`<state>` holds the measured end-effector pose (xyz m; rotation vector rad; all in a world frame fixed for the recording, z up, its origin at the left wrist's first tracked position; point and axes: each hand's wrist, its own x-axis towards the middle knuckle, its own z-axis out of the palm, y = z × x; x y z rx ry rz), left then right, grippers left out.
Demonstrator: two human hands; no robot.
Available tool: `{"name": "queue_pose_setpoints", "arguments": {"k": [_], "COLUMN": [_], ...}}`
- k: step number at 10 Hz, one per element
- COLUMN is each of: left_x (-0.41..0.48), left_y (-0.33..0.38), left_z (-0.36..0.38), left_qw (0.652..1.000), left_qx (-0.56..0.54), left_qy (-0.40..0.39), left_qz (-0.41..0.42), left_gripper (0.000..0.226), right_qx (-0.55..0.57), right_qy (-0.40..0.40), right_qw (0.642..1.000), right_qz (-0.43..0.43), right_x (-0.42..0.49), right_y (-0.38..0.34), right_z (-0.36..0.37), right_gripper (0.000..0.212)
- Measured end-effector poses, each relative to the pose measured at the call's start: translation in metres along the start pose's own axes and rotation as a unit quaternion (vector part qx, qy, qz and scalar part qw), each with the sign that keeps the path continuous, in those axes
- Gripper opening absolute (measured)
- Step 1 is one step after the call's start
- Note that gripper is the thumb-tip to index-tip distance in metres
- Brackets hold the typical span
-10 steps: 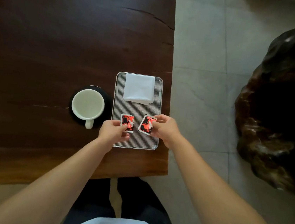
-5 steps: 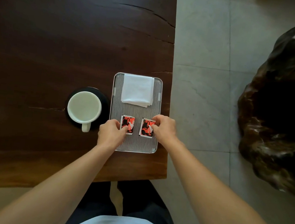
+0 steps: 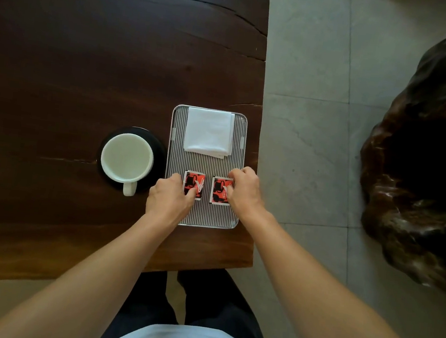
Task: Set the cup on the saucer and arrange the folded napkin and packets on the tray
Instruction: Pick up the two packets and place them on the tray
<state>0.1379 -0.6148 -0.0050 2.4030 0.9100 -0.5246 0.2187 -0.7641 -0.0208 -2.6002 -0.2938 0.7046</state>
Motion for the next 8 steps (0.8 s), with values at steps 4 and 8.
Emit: {"name": "queue_pose_setpoints", "arguments": {"k": [4,8], "left_x": [-0.003,-0.029], "left_y": [-0.005,-0.010], "left_z": [0.001,-0.045], "left_qw": [1.000,0.996], "left_qx": [-0.001,0.034], "left_qy": [-0.007,-0.034], "left_qz": [0.002,0.076], "left_gripper": [0.039,0.023], "right_qx": [0.007,-0.055], "right_qy": [0.026,-0.075], "right_qw": [1.000,0.996], "right_qz": [-0.004,-0.014], "right_x": [-0.011,-0.040], "right_y": [-0.004,-0.018], "right_z": [0.003,-0.033], "right_gripper": [0.022,0.025]}}
